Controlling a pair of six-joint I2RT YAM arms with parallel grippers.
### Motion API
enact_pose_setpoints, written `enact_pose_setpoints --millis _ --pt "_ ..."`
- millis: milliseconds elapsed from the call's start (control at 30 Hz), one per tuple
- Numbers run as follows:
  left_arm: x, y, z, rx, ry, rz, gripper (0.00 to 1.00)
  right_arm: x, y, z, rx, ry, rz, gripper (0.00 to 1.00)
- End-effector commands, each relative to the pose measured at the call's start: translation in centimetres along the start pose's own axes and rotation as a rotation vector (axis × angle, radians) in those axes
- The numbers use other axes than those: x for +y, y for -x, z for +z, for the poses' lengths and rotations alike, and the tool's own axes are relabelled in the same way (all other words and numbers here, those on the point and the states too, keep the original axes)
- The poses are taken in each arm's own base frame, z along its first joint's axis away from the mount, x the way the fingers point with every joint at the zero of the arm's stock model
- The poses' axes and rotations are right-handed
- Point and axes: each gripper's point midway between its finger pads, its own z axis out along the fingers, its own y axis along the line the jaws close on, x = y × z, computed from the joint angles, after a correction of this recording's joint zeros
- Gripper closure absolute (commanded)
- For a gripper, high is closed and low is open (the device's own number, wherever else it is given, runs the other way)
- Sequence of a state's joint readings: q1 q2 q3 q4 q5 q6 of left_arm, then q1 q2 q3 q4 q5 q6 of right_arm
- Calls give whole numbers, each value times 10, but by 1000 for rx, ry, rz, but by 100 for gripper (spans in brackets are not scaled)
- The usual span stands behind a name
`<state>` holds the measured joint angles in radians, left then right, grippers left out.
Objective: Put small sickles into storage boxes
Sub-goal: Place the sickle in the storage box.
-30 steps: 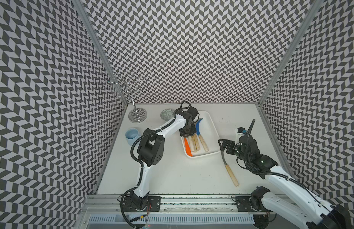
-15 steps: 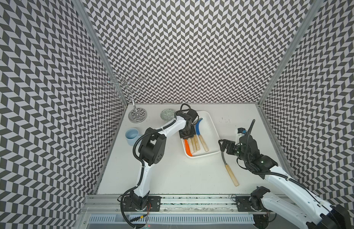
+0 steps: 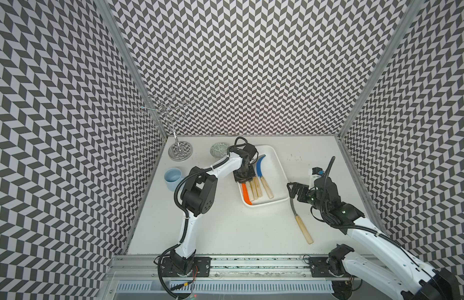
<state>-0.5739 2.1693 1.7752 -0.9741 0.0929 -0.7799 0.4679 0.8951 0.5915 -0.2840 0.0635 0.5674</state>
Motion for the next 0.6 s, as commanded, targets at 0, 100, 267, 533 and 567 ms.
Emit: enact_pose_setpoints --millis 0,100,267,533,567 --pt "7 0 13 16 22 -5 78 2 7 -3 -39 20 2 0" --pt "8 -1 15 21 24 -6 78 2 7 -3 -39 20 2 0" --pt "9 -1 18 26 28 -3 77 2 7 -3 -38 19 1 0" --pt "10 -2 25 47 22 -1 76 1 8 -3 -40 20 2 0" --pt "10 -2 25 48 22 0 76 1 8 -3 -40 19 2 0"
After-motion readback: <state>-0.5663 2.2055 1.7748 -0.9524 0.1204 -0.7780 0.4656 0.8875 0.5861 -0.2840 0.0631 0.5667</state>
